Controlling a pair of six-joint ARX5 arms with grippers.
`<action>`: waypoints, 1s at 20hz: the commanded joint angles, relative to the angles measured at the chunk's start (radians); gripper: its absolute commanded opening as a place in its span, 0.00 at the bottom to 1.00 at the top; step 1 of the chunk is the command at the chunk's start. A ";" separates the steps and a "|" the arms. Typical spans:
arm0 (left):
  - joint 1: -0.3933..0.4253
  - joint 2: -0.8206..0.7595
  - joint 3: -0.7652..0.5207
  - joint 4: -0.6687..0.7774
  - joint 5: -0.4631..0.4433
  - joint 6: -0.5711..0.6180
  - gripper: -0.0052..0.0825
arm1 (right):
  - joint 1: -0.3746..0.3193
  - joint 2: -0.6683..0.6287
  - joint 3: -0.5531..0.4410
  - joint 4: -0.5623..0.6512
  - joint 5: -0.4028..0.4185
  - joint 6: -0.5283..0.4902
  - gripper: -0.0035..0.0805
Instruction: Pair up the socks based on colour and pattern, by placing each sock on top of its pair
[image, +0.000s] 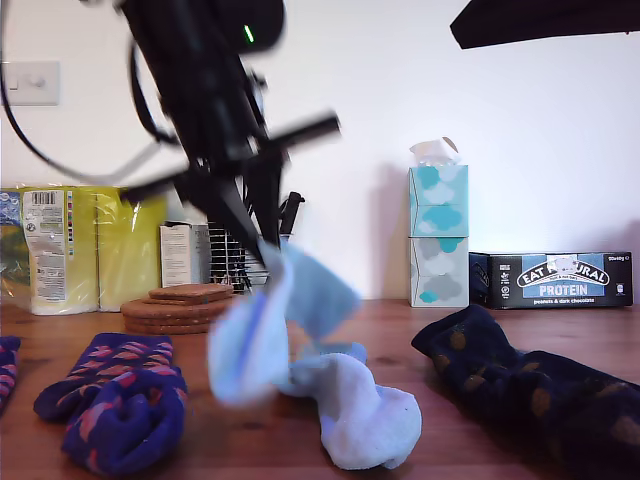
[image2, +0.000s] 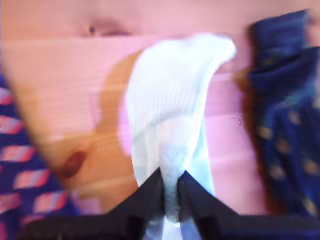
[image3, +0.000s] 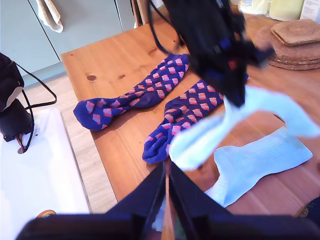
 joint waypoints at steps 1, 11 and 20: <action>-0.019 0.062 -0.009 0.019 0.013 -0.038 0.03 | 0.005 -0.002 -0.024 0.004 -0.009 0.003 0.03; -0.097 0.140 0.051 0.147 0.132 -0.117 0.49 | 0.005 -0.002 -0.024 -0.010 -0.006 0.003 0.03; -0.088 0.116 0.270 -0.149 0.061 0.311 0.05 | 0.005 0.045 -0.024 -0.028 0.040 -0.041 0.03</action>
